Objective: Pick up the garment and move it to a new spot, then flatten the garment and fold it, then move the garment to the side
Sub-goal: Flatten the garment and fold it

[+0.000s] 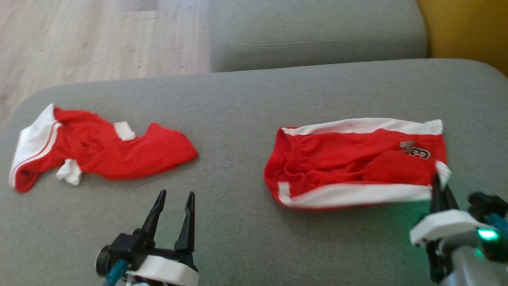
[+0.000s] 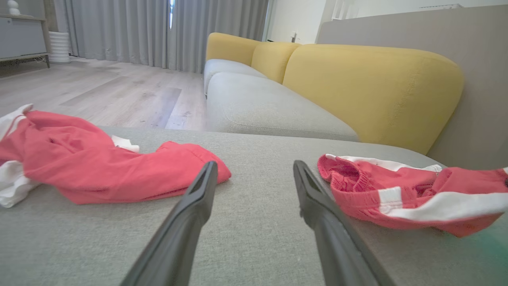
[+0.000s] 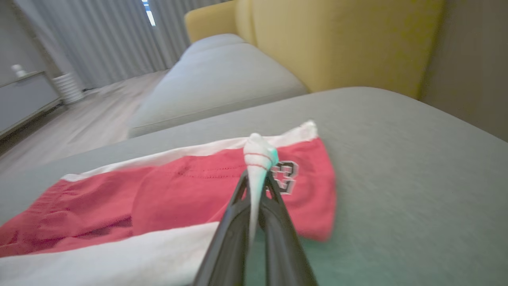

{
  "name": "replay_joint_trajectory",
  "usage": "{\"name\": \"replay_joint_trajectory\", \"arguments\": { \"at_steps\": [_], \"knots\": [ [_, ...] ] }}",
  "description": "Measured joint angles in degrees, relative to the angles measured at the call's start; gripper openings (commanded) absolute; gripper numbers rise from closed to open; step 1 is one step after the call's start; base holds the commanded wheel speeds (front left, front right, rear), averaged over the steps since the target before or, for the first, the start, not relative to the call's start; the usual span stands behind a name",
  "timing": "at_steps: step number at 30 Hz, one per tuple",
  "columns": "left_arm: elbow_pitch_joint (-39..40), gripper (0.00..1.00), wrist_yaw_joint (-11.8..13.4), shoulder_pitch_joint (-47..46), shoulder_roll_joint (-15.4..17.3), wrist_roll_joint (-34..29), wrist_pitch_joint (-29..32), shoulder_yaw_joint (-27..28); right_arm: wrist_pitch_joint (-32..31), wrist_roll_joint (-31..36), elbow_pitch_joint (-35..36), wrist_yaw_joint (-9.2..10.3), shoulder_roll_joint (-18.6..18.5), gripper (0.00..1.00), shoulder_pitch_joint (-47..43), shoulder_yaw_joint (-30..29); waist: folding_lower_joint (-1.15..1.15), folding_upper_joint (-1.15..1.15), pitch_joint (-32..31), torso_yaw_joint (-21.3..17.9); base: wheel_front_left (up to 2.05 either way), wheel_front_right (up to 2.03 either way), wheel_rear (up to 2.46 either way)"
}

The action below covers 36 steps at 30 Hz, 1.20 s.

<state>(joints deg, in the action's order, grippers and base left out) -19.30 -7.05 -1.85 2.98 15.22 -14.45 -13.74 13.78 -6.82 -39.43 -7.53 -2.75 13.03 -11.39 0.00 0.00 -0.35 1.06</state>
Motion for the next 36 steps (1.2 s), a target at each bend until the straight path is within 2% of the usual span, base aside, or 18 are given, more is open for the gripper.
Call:
{"name": "replay_joint_trajectory", "arguments": {
  "at_steps": [1,2,3,4,9,12,19,23,29,36],
  "knots": [
    [0.1,1.00,0.0,0.0,0.0,0.0,0.0,0.0,0.0,0.1,-0.5,0.00,0.0,0.00,-0.3,-1.4,0.00,0.00,0.0,-0.6,0.00,0.00,0.00],
    [0.1,1.00,0.0,0.0,0.0,0.0,0.0,0.0,0.0,0.6,-0.9,0.00,0.0,0.24,-0.8,-2.5,0.00,0.00,0.0,-1.1,0.00,0.00,0.00],
    [0.2,1.00,0.0,0.0,0.0,0.0,0.0,0.0,0.0,1.0,-1.5,0.00,0.0,0.71,-1.0,-3.0,0.00,0.00,0.1,-1.5,0.00,0.00,0.00],
    [0.2,1.00,0.0,0.0,0.0,0.0,0.0,-0.1,0.0,1.0,-2.2,0.00,0.0,1.00,-1.1,-3.4,0.00,0.00,0.1,-1.9,0.00,0.00,0.00],
    [0.2,1.00,0.0,-0.1,0.0,0.0,0.0,-0.2,0.0,1.4,-4.6,0.00,0.1,1.00,-1.1,-4.9,0.00,0.00,0.4,-2.6,0.00,0.00,0.00],
    [0.2,1.00,0.0,-0.1,0.0,0.0,0.0,-0.2,0.2,1.5,-3.5,0.00,0.1,1.00,-0.9,-3.0,0.00,0.00,0.2,-2.6,0.00,0.00,0.00],
    [1.2,1.00,0.0,-0.1,0.0,-0.2,0.0,0.4,0.6,4.0,13.2,0.00,0.1,1.00,-1.7,6.8,0.00,0.00,-0.4,-2.5,0.00,0.00,0.00],
    [1.3,1.00,0.0,-0.1,0.0,-0.2,0.0,0.4,0.6,6.0,17.3,0.00,0.1,1.00,-4.7,9.5,0.00,0.00,-0.8,-2.4,0.00,0.00,0.00],
    [1.5,1.00,0.0,-0.1,0.0,-0.7,0.0,0.3,0.6,6.5,17.3,0.00,0.1,1.00,-12.3,13.3,0.00,0.00,-1.5,-1.6,0.00,0.00,0.00],
    [1.2,1.00,-0.1,-0.1,0.0,-1.2,0.0,-0.2,0.6,5.3,17.5,0.00,0.1,1.00,-13.6,14.7,0.00,0.00,-1.3,-1.6,0.00,0.00,0.00]
  ]
}}
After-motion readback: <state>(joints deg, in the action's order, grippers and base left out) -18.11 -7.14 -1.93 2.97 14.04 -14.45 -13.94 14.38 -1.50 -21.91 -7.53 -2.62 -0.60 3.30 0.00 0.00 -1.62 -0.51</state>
